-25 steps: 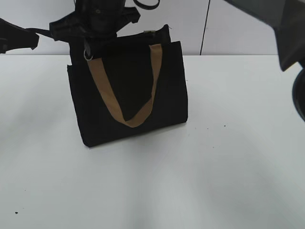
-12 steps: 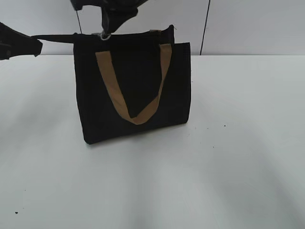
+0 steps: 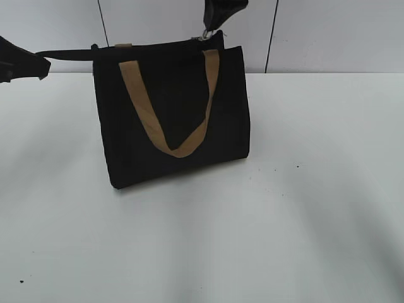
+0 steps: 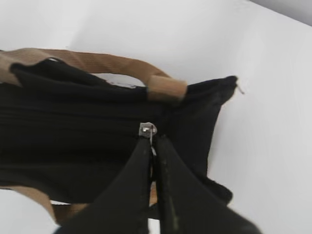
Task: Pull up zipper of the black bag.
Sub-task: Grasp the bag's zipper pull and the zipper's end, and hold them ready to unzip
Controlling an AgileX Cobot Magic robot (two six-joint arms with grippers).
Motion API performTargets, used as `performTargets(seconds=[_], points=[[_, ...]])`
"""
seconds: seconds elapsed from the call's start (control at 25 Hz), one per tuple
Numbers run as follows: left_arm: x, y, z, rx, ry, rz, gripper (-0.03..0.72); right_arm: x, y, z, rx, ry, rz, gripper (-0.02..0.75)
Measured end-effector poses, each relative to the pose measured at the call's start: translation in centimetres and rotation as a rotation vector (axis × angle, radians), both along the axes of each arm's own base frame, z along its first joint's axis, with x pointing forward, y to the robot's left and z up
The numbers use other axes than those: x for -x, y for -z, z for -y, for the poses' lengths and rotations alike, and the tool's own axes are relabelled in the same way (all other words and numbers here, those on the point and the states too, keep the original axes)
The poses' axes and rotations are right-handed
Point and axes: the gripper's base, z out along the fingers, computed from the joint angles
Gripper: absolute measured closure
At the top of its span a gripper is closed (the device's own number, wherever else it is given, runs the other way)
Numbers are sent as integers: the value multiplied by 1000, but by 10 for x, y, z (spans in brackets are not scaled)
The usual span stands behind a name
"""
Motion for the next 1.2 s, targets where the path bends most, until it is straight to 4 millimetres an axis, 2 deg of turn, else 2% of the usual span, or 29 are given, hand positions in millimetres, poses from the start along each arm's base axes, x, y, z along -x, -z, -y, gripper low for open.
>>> performTargets(seconds=[0.16,0.48,0.56,0.64,0.72,0.8,0.88,0.96,1.04,1.2], points=[[0,0,-1,-8,-2,0,635,-11,-1,22,15,51,12,751],[0,0,-1,-7,0,-1,636,-10,-2,21,0,33,5,748],[0,0,-1,-8,-1,0,634,-10,-2,21,0,32,5,719],[0,0,-1,-8,-2,0,622,-11,-2,22,4,33,9,626],[0,0,-2,-7,-4,-1,584,-10,-3,22,7,33,14,496],[0,0,-2,-5,-5,-2,507,-10,-5,23,6,35,18,362],[0,0,-2,3,-14,-9,409,-9,-7,23,4,35,23,287],[0,0,-2,17,-27,-22,304,-8,-11,25,1,36,30,256],[1,-1,-2,34,-45,-30,230,-6,-17,26,-3,36,43,244],[7,-12,-3,77,-95,-43,174,2,-38,32,0,29,95,239]])
